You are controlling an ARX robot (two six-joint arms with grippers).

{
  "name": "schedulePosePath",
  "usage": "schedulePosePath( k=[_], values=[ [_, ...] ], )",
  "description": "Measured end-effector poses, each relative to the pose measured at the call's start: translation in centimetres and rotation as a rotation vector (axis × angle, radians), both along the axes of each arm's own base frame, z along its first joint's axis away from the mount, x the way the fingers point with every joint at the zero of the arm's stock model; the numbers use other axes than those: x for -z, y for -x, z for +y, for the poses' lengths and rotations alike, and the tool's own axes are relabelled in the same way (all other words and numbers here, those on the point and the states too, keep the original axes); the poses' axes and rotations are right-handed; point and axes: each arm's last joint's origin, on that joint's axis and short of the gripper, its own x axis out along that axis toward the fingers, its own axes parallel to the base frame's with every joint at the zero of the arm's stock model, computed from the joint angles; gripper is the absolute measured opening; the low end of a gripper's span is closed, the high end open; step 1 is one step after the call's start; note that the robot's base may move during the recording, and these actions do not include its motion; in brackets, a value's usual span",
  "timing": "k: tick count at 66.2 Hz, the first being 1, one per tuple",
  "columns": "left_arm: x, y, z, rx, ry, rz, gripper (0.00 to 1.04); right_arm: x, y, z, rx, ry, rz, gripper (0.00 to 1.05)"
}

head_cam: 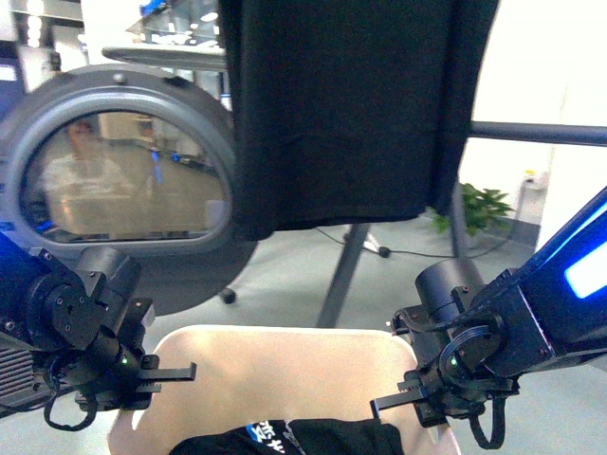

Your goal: Move hamper under clothes hanger

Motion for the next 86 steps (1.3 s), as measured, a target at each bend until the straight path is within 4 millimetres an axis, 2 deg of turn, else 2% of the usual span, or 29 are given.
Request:
schedulePosePath(
  k=[59, 72, 86],
  values=[
    [-0.2, 0.0, -0.2, 0.008, 0.005, -0.004, 0.04, 0.0, 0.0, -0.2, 0.006, 0.005, -0.001, 0.03],
    [-0.2, 0.1, -2.1, 0.064, 0.028, -0.003, 0.04, 0.0, -0.3, -2.0, 0.054, 0.021, -0.002, 0.03],
    [-0.2, 0.0, -0.3, 0.004, -0.002, -0.005, 0.04, 0.0, 0.0, 0.0, -0.001, 0.004, 0.001, 0.03]
  ],
)
